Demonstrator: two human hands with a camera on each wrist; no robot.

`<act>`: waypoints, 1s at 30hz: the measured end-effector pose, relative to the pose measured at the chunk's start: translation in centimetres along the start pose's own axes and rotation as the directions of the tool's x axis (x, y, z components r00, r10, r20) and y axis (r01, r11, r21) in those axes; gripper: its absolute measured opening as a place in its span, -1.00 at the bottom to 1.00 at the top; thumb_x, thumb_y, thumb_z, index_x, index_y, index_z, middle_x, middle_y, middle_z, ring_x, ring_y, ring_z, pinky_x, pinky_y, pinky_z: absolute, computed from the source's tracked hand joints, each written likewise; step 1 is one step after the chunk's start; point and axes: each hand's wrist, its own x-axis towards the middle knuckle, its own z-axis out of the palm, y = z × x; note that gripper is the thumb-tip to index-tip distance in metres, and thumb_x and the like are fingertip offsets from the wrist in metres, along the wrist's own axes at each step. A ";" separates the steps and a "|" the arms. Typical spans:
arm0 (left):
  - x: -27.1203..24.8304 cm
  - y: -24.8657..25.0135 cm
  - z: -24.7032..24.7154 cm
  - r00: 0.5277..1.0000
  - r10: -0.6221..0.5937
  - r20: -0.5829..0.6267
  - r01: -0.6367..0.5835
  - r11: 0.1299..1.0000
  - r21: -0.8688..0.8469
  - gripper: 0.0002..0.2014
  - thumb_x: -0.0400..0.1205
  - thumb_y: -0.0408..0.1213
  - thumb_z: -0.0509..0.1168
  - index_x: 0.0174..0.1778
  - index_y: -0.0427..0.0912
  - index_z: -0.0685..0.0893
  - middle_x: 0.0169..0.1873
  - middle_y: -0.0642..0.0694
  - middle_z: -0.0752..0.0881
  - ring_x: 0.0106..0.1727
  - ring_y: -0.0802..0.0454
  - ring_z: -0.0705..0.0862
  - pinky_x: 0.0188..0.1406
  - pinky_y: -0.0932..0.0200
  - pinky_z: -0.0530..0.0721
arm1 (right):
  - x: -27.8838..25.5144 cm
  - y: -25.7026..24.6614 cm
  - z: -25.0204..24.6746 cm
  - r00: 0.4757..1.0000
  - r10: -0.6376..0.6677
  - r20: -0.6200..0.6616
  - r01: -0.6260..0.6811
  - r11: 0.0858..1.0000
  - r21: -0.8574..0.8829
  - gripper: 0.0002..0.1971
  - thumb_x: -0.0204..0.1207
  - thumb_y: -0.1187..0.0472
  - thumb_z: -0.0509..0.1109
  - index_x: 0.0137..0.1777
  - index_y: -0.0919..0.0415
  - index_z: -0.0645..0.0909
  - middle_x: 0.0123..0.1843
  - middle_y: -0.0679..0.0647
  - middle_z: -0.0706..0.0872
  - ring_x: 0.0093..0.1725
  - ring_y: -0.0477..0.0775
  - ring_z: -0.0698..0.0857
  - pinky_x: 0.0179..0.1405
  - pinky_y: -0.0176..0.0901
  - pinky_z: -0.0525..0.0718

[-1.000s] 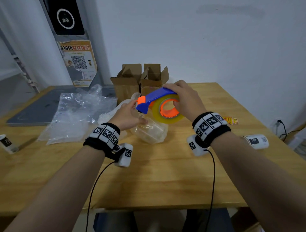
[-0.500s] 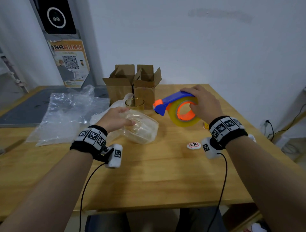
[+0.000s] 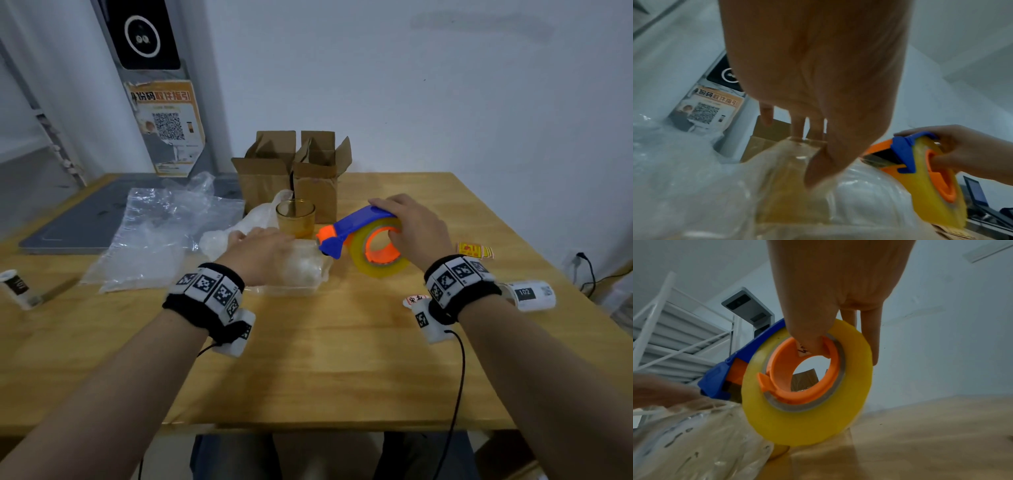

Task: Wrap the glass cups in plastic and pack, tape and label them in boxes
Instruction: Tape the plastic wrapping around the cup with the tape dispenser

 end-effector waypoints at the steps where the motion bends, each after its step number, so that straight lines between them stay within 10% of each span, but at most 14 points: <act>1: 0.1 0.4 0.2 0.999 -0.002 0.039 0.001 0.999 0.034 -0.36 0.59 -0.03 0.39 0.61 0.11 0.38 0.51 -0.01 0.49 0.53 -0.12 0.41 0.42 -0.26 0.29 | 0.1 -0.1 0.0 1.000 -0.001 -0.003 0.001 1.000 -0.006 -0.25 0.52 0.42 0.38 0.62 -0.29 0.48 0.46 -0.08 0.58 0.28 0.20 0.66 -0.14 -0.01 0.64; 9: 1.9 3.1 2.7 0.995 -0.062 0.073 0.057 0.996 0.072 0.13 0.20 0.33 0.63 0.63 0.05 0.26 0.35 -0.12 0.61 0.36 -0.27 0.63 0.45 -0.37 0.44 | 0.0 -0.1 -0.6 0.999 -0.027 -0.045 0.026 1.000 -0.016 -0.16 0.52 0.46 0.40 0.71 -0.24 0.38 0.36 0.04 0.52 0.25 0.19 0.59 -0.12 0.11 0.73; 16: 2.3 3.5 2.8 0.999 -0.051 -0.017 0.050 0.998 -0.049 0.05 0.09 0.37 0.60 0.53 0.21 0.41 0.24 0.07 0.69 0.18 -0.08 0.73 0.12 -0.10 0.72 | 0.0 1.8 -1.7 0.982 -0.132 -0.137 0.135 0.991 0.008 -0.15 0.41 0.51 0.41 0.66 -0.17 0.47 0.37 0.10 0.51 0.25 0.25 0.56 -0.13 0.22 0.76; 30: 2.1 3.3 2.8 0.998 -0.055 -0.027 0.047 0.966 -0.255 0.10 0.08 0.25 0.71 0.56 0.19 0.41 0.31 0.14 0.66 0.29 0.01 0.68 0.29 -0.10 0.70 | -0.4 4.9 -2.0 0.983 -0.128 -0.131 0.126 0.992 -0.027 -0.19 0.41 0.41 0.39 0.61 -0.28 0.47 0.38 -0.02 0.53 0.30 0.18 0.56 -0.30 0.10 0.75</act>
